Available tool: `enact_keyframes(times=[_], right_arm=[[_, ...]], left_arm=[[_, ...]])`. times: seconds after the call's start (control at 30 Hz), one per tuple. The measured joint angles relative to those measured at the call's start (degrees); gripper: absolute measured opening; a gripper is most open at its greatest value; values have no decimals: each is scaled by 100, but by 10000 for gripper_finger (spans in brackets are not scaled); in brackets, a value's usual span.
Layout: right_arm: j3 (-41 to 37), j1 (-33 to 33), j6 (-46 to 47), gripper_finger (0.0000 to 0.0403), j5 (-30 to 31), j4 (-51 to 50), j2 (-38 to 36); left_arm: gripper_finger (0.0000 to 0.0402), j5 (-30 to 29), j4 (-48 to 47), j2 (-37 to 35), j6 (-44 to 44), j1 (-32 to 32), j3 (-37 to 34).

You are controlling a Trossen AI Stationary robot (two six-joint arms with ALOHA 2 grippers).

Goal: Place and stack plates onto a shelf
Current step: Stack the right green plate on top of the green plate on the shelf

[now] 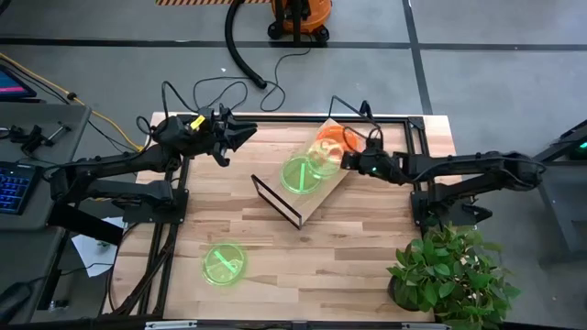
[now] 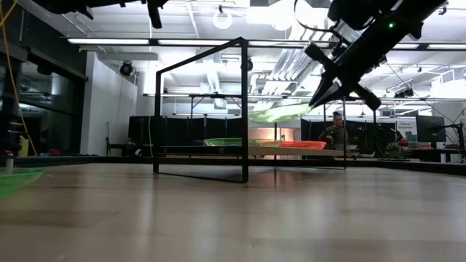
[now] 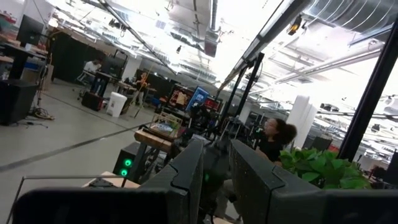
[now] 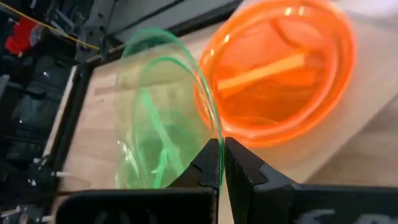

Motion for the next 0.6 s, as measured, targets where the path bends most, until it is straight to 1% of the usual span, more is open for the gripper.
enact_keyframes(times=[0.13,0.3,0.4,0.5,0.6], right_arm=[[44,198,93,0,36,369,464],[409,360,-13,0,323,415,1041],[639,361,-199,0,293,402,1341],[845,359,-381,0,82,410,1645],[972,361,-419,0,-3,423,1927]], left_arm=[[71,-77,237,0,0,0,0],[71,-111,448,0,-4,0,0],[71,-112,494,-4,-5,-9,0],[71,-114,501,-2,-95,-15,0],[71,-111,498,-2,-101,-15,0]])
